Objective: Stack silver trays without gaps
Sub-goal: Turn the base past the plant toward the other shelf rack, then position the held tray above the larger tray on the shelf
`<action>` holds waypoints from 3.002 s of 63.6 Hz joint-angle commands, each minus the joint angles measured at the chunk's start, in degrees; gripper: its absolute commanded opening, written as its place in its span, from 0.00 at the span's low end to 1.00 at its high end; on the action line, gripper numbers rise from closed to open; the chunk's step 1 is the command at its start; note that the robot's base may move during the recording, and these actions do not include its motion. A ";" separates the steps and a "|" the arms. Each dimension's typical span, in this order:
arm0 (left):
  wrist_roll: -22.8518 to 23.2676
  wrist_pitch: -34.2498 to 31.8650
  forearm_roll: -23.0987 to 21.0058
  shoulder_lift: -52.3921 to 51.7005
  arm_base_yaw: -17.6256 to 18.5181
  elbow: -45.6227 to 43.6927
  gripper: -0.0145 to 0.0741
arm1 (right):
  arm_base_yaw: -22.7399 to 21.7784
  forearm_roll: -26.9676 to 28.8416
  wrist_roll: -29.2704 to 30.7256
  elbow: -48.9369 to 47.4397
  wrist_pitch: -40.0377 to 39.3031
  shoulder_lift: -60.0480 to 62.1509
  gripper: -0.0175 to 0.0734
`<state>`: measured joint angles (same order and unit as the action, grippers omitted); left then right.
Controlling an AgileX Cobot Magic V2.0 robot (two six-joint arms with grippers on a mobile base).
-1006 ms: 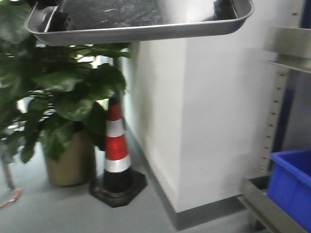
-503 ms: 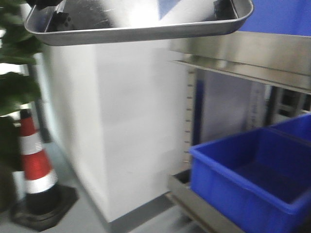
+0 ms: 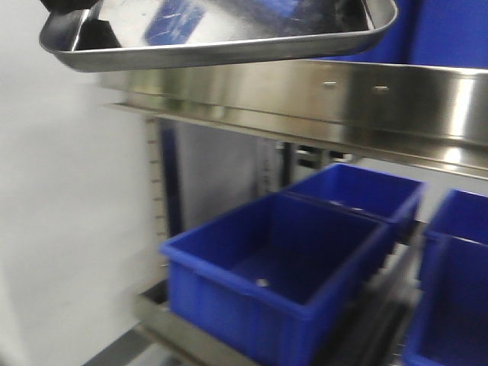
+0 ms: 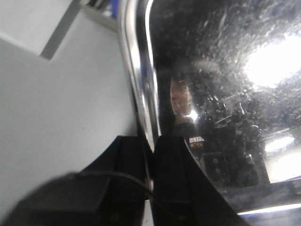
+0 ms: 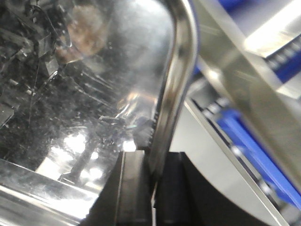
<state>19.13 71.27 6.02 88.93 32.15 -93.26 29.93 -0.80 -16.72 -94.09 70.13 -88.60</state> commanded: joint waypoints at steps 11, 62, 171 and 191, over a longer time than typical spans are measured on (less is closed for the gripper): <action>-1.44 3.06 1.08 -2.11 0.35 -1.80 0.11 | 0.25 -0.55 1.03 -1.69 -3.37 3.01 0.25; -1.44 3.06 1.04 -2.11 0.35 -1.80 0.11 | 0.25 -0.55 1.03 -1.69 -3.37 3.01 0.25; -1.44 1.21 0.44 -2.23 0.35 -1.80 0.11 | 0.25 -0.55 1.03 -1.69 -3.55 3.01 0.25; -1.94 0.29 -0.28 -2.23 0.16 -3.57 0.11 | 0.25 0.37 1.03 -2.32 -2.62 3.01 0.25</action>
<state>19.02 71.65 5.72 88.93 32.15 -93.71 29.93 -0.80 -16.72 -94.09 70.48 -88.60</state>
